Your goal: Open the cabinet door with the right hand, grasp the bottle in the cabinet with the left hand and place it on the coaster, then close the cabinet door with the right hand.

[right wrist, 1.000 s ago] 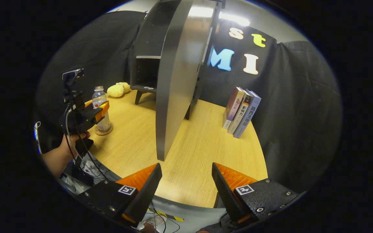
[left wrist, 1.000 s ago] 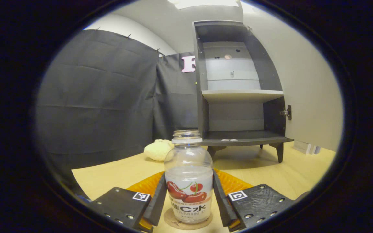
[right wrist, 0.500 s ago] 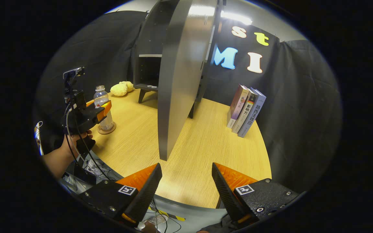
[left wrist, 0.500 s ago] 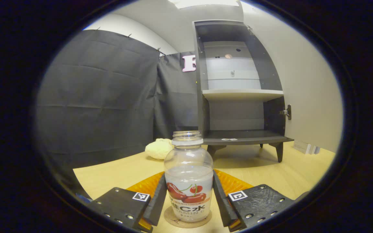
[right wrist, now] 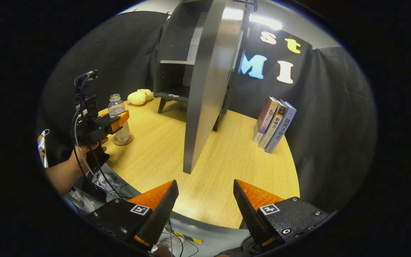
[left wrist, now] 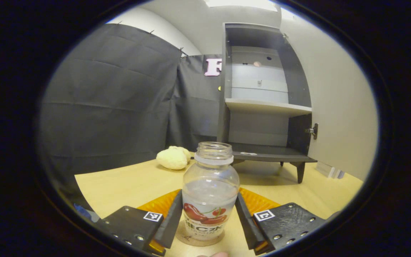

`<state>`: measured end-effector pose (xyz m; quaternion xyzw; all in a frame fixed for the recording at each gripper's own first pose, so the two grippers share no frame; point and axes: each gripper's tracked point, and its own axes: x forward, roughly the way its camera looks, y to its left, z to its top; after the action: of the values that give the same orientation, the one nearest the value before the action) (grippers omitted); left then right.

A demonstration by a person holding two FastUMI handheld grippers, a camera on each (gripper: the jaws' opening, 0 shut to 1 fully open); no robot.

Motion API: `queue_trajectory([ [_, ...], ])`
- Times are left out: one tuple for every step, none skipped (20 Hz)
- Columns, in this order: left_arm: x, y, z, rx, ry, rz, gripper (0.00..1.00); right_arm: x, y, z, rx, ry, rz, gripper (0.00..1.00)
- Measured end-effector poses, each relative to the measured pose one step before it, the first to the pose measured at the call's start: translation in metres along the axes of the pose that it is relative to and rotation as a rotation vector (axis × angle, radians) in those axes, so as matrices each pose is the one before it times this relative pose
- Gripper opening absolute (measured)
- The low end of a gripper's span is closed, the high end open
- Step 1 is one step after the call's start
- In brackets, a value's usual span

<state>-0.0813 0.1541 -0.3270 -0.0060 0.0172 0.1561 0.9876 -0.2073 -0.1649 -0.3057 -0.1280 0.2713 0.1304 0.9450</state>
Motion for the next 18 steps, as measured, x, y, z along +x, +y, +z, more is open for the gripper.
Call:
queue_trajectory([
  [0.00008,-0.00102,0.00046,-0.00207,-0.00405,-0.00344,0.77,-0.00019,0.00280,0.00043,-0.00496,-0.00021,0.00503,0.95],
  [0.00011,-0.00241,0.00030,-0.01504,0.00450,-0.01543,0.77,-0.00072,0.00125,0.00002,-0.00861,0.00081,0.00023,0.95],
  [-0.00319,-0.00146,0.00255,-0.01874,-0.00401,-0.01131,0.77,-0.00082,0.00098,0.00237,-0.00142,-0.00571,0.00392,0.95],
  [-0.00041,-0.00055,0.00501,-0.01234,-0.01339,0.00353,0.77,0.00050,0.00190,0.00298,0.00236,-0.00722,0.00306,0.95],
  [0.00090,0.00075,0.00237,-0.00295,-0.01196,0.00972,0.90,0.00000,0.00035,0.00293,0.00421,-0.00650,0.00208,0.95],
  [0.00152,-0.00062,0.00036,-0.00549,-0.00391,-0.00283,0.84,0.00070,0.00054,0.00062,0.00242,-0.00280,0.00238,0.96],
  [0.00061,0.00171,-0.00137,-0.00262,0.00471,0.00377,0.84,-0.00047,0.00032,0.00090,0.00015,0.00051,0.00086,0.95],
  [0.00040,0.00105,0.00013,0.00005,0.00353,0.00269,0.89,-0.00090,-0.00031,-0.00089,-0.00189,0.00223,0.00141,0.95],
  [-0.00160,0.00008,0.00330,0.00138,-0.00162,-0.00451,0.84,-0.00086,-0.00174,-0.00013,-0.00150,0.00030,-0.00231,0.95],
  [0.00002,0.00024,0.00425,0.00229,-0.01038,-0.00208,0.84,-0.00052,-0.00171,-0.00013,0.00173,-0.00109,-0.00335,0.96],
  [0.00003,0.00007,0.00299,0.00391,-0.00849,-0.00561,0.84,-0.00079,-0.00235,0.00042,0.00746,-0.00020,-0.00524,0.96],
  [-0.00009,-0.00074,0.00306,0.00476,-0.00586,-0.00735,0.84,0.00044,-0.00149,-0.00103,0.01146,0.00183,-0.00520,0.95],
  [0.00119,-0.00213,0.00328,0.00579,-0.00632,-0.01240,0.84,0.00087,0.00013,-0.00030,0.00813,0.00402,-0.00321,0.96],
  [0.00109,-0.00158,0.00419,0.00843,-0.00655,-0.00662,0.84,0.00016,0.00082,0.00067,-0.00071,0.00349,-0.00503,0.96],
  [0.00312,-0.00367,0.00574,0.00782,-0.00929,-0.00860,0.84,-0.00106,0.00134,0.00198,-0.00400,-0.00253,-0.00240,0.96],
  [0.00068,-0.00039,0.00634,0.00670,-0.00558,-0.00104,0.84,0.00059,0.00080,0.00069,-0.00133,-0.00539,0.00045,0.95],
  [0.00058,-0.00130,0.00360,0.00112,0.00130,-0.00607,0.84,0.00001,0.00052,0.00250,0.00130,-0.00664,0.00292,0.95],
  [-0.00101,-0.00178,0.00644,-0.00138,-0.00666,-0.01028,0.84,-0.00030,0.00090,0.00342,0.00295,-0.00969,0.00116,0.96],
])
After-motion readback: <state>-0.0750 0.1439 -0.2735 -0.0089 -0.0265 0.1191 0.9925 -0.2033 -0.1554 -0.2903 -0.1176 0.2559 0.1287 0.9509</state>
